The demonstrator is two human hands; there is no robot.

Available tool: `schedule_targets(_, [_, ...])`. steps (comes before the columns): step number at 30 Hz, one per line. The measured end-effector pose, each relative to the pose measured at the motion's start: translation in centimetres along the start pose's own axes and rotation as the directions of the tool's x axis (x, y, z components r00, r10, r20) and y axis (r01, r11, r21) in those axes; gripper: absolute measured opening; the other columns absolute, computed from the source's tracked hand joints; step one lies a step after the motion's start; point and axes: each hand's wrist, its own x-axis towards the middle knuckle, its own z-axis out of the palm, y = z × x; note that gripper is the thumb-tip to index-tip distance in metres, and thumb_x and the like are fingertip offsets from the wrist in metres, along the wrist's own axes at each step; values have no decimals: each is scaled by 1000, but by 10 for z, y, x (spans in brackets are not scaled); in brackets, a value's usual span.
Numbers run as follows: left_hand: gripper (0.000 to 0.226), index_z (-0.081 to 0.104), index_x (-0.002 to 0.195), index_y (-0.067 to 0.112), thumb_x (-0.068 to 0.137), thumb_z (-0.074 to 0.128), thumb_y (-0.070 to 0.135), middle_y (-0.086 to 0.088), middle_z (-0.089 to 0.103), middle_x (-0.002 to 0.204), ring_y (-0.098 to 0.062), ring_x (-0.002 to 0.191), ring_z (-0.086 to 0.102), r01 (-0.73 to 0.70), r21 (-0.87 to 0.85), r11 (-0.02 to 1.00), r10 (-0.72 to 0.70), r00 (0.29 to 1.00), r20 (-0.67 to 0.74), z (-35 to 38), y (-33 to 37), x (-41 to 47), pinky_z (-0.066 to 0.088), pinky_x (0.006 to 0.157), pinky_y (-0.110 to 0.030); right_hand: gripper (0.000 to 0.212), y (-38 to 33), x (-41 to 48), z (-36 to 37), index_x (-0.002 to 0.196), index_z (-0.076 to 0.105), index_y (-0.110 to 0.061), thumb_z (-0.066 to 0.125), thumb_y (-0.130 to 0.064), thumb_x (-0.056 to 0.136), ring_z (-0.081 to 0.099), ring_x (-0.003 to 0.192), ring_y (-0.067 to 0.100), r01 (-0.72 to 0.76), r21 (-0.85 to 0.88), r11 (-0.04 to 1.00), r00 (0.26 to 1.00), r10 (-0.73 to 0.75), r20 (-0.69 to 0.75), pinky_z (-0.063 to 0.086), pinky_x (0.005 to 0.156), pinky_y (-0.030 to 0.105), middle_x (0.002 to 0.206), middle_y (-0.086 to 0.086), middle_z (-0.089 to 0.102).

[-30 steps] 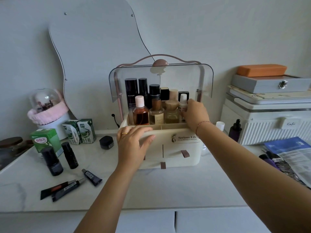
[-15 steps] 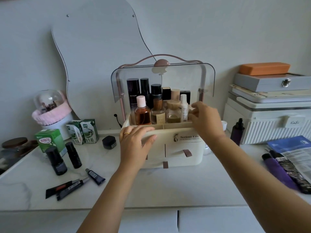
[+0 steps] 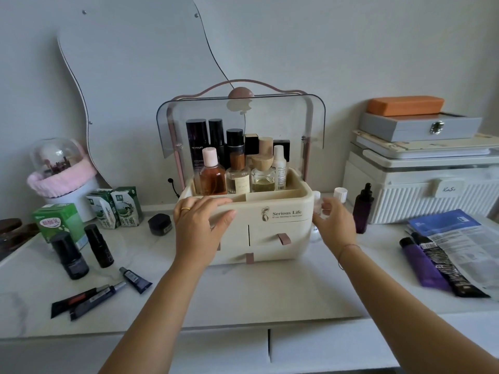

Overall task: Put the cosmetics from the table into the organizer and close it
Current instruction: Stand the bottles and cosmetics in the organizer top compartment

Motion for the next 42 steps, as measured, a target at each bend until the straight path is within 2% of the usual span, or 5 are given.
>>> schedule_targets(10, [38,69,99,26,84,48,54,13,68,101,-11,99,44,-29,2,1000,29,999,-18,1,-1,-1,21,90,-28,24,-14,-5,-7,104,59,-15,66,-24,83,61,87,22,-15,81,997,989,27,-146,46,67,32,91,0,63])
schedule_targets(16, [40,70,94,23,83,48,54,10,70,96,-19,94,53,-24,26,999,25,998,-54,6,0,-1,25,89,-31,37,-60,-29,-39,113,61,-17,74,-19,79,58,89,9,390,90,917,841,-314,-440,45,75,21,103,-12,60])
schedule_targets(20, [50,70,94,22,85,41,61,9,70,96,-22,94,55,-25,30,999,26,999,-41,4,1,-1,23,88,-30,37,-86,-30,-37,115,61,-18,72,-20,80,58,92,5,527,90,845,822,-480,-307,46,79,15,106,-14,60])
schedule_targets(31, [39,69,94,24,83,47,54,11,70,96,-19,96,54,-27,34,999,28,999,-35,5,-1,-1,25,91,-30,28,-112,19,-15,108,58,-12,65,-25,85,62,85,26,380,-144,914,925,-380,27,52,73,40,97,6,67])
schedule_targets(42, [44,70,94,23,85,44,57,10,70,95,-18,97,51,-30,36,999,32,998,-45,5,-1,-1,25,90,-31,41,-104,11,-6,127,47,-18,59,-27,88,60,90,28,353,-304,885,905,-405,-129,51,67,37,115,3,61])
